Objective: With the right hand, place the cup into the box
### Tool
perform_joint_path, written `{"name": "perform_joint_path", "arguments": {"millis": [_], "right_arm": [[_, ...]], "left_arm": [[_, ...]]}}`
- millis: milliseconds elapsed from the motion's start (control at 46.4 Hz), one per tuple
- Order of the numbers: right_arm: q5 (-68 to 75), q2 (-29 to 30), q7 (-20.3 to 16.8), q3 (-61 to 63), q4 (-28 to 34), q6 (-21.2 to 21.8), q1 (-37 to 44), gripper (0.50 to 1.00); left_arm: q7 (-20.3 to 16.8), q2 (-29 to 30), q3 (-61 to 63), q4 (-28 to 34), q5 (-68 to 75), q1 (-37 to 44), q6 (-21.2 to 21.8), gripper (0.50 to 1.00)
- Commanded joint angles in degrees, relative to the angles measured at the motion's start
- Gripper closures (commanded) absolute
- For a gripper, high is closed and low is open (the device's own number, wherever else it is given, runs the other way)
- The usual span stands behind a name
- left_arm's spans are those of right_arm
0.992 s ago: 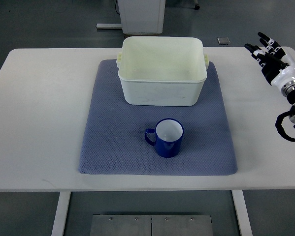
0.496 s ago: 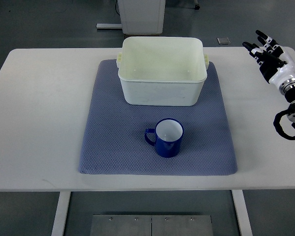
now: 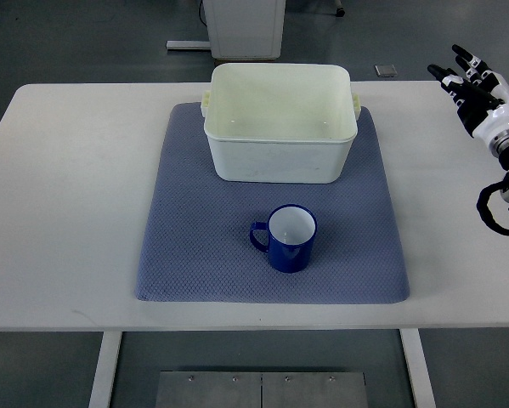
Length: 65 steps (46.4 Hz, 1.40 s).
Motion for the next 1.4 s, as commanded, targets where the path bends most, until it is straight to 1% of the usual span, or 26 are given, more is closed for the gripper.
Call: {"name": "perform_joint_path", "arguments": {"millis": [0,43,172,366,496,711,905,1078,1250,1380], "right_arm": [[0.01,0.51,-0.08,0.01,-3.53,0.09,0.56,0.5],[0.01,1.12,-0.08,0.01,-4.5,0.09,0.82,0.5],[0.01,1.04,-0.16,-0.25,-4.5,0.35,0.21,0.5],[0.01,0.51,-0.16,-0.25,-3.98,1.14,-3.04,0.5],[-0.17,-0.28,0.36,-0.69,-1.78,1.93,-4.44,0.5],[-3.07,-7.92,4.75,-1.31,8.23,2.02,-9.37,0.5],[-3.6,-15.12,5.28,-1.31,16.32,2.02,-12.44,0.5],[-5.0,-21.1,8.71,-1.39,24.76,1.58,-15.78,0.5],[-10.62,-25.67,9.59,-1.39,32.05,1.23,-18.07,0.5],[-13.87,-28.4,11.26,-1.39,36.27,1.23,-19.83,0.5]], "left_arm": [[0.0,0.0,0.01,0.0,0.0,0.0,0.0,0.5],[0.0,0.0,0.01,0.0,0.0,0.0,0.0,0.5],[0.0,0.0,0.01,0.0,0.0,0.0,0.0,0.5],[0.0,0.0,0.01,0.0,0.0,0.0,0.0,0.5],[0.0,0.0,-0.08,0.0,0.0,0.0,0.0,0.5],[0.0,0.0,0.01,0.0,0.0,0.0,0.0,0.5],[0.0,0.0,-0.08,0.0,0.0,0.0,0.0,0.5],[0.0,0.0,0.01,0.0,0.0,0.0,0.0,0.5],[0.0,0.0,0.01,0.0,0.0,0.0,0.0,0.5],[0.0,0.0,0.01,0.0,0.0,0.0,0.0,0.5]]}}
